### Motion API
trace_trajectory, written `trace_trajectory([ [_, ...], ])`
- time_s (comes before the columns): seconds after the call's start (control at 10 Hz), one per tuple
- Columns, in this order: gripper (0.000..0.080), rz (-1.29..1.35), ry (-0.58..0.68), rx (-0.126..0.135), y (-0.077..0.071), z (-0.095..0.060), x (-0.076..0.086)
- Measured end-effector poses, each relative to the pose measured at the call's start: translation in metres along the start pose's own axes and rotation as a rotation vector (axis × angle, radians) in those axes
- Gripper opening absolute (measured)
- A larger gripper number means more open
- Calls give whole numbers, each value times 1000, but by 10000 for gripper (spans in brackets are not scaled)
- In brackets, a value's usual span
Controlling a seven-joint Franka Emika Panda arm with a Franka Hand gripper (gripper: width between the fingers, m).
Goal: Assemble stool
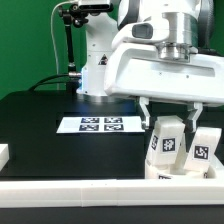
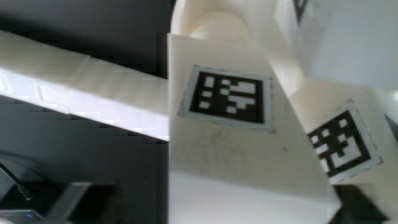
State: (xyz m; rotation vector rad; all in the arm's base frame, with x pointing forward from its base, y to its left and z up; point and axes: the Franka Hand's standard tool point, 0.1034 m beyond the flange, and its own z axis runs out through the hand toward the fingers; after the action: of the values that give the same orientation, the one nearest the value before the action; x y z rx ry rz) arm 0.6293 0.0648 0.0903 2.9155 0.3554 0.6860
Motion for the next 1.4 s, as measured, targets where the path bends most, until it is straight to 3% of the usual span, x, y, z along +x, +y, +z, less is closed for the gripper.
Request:
trace_trajectory([
  [0.2, 644, -8, 0, 1, 3, -5, 4],
  [0.6, 649, 8, -57, 7, 14, -29, 23],
  [1.0, 649, 9, -84, 6, 16, -25, 20],
  [1.2, 649, 34, -241, 20, 16, -24, 7],
  [1.4, 649, 93, -463, 64, 12, -31, 5],
])
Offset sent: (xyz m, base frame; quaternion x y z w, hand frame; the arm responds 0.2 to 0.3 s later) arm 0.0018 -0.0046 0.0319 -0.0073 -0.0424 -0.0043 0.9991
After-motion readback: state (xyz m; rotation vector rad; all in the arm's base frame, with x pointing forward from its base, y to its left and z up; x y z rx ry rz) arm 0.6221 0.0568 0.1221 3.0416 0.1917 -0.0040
